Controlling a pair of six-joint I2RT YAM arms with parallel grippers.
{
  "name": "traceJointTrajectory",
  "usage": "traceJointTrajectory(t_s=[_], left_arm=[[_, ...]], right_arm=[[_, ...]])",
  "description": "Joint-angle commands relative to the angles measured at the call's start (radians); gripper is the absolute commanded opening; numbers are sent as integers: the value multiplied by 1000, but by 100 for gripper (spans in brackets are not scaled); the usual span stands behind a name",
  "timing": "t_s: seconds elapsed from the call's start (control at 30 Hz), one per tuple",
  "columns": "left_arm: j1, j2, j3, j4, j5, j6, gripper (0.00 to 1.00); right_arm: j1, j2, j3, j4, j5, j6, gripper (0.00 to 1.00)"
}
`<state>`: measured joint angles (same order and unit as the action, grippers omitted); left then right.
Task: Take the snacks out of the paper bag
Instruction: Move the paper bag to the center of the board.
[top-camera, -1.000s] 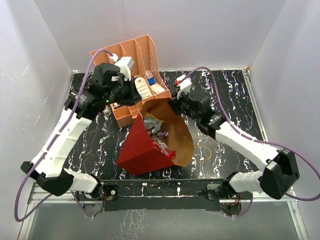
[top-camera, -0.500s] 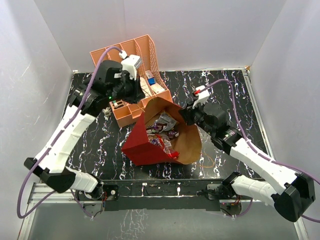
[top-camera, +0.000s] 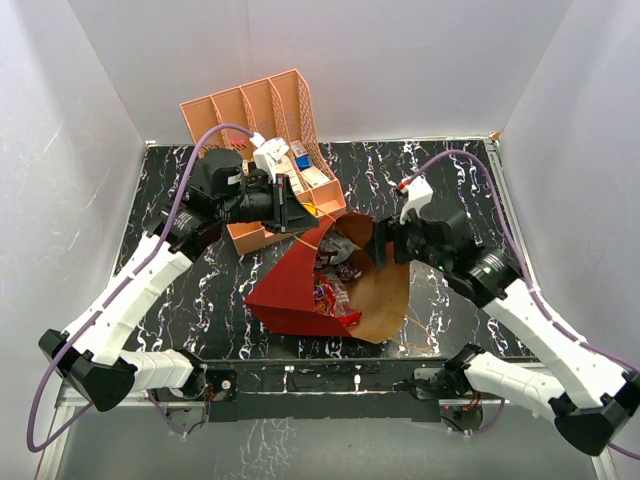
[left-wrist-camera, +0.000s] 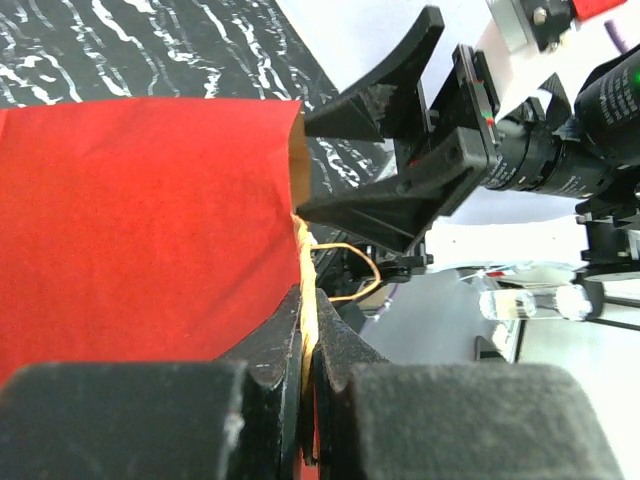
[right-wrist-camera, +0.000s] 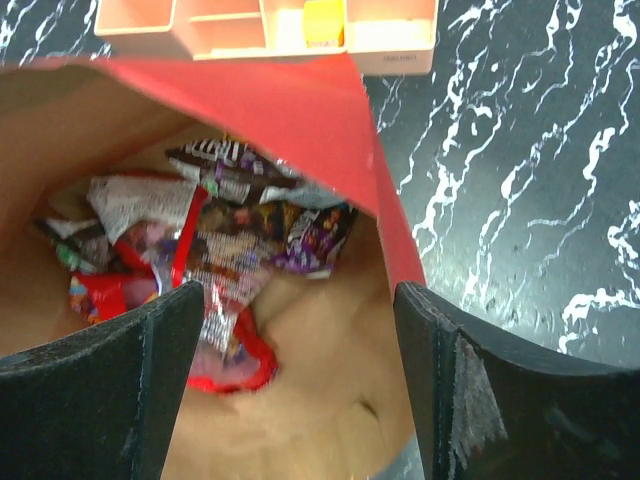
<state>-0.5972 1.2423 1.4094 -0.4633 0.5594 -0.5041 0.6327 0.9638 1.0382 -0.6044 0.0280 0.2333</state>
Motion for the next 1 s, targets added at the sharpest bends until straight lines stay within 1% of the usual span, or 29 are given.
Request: traceJointTrajectory(t_s=[0.0, 0.03, 0.1, 0.13, 0.17, 0.27, 0.37, 0.5, 0.57, 0.67, 0.8, 0.87, 0.97], left_arm=[[6, -29, -24, 121, 112, -91, 0], [6, -30, -25, 117, 109, -92, 0], [6, -34, -27, 111, 93, -94, 0], [6, -37, -30, 111, 90, -94, 0], [6, -39, -34, 109, 88, -94, 0], [6, -40, -40, 93, 70, -90, 0], [7, -32, -45, 86, 67, -98, 0], [6, -21, -50, 101, 67, -111, 0], [6, -17, -60, 131, 87, -125, 0], [6, -9, -87, 187, 145, -147, 0], [7, 14, -83, 157, 149, -125, 0], [7, 28, -82, 161, 162, -122, 0], [6, 46, -83, 160, 176, -119, 0]], right_arm=[[2, -116, 41, -130, -57, 22, 83], [0, -131, 30, -139, -29, 57, 87], [1, -155, -8, -171, 101, 184, 97], [1, -166, -35, -182, 159, 279, 98], [1, -174, -80, -190, 189, 342, 98], [0, -201, -168, -177, 184, 483, 98], [1, -241, -243, -145, 149, 564, 100], [1, -287, -340, -112, 100, 605, 98], [0, -305, -397, -76, 40, 620, 90], [0, -338, -498, -14, -40, 684, 80], [-1, -404, -623, 106, -154, 747, 58], [0, -434, -673, 162, -191, 771, 52], [0, -468, -762, 271, -260, 771, 35]])
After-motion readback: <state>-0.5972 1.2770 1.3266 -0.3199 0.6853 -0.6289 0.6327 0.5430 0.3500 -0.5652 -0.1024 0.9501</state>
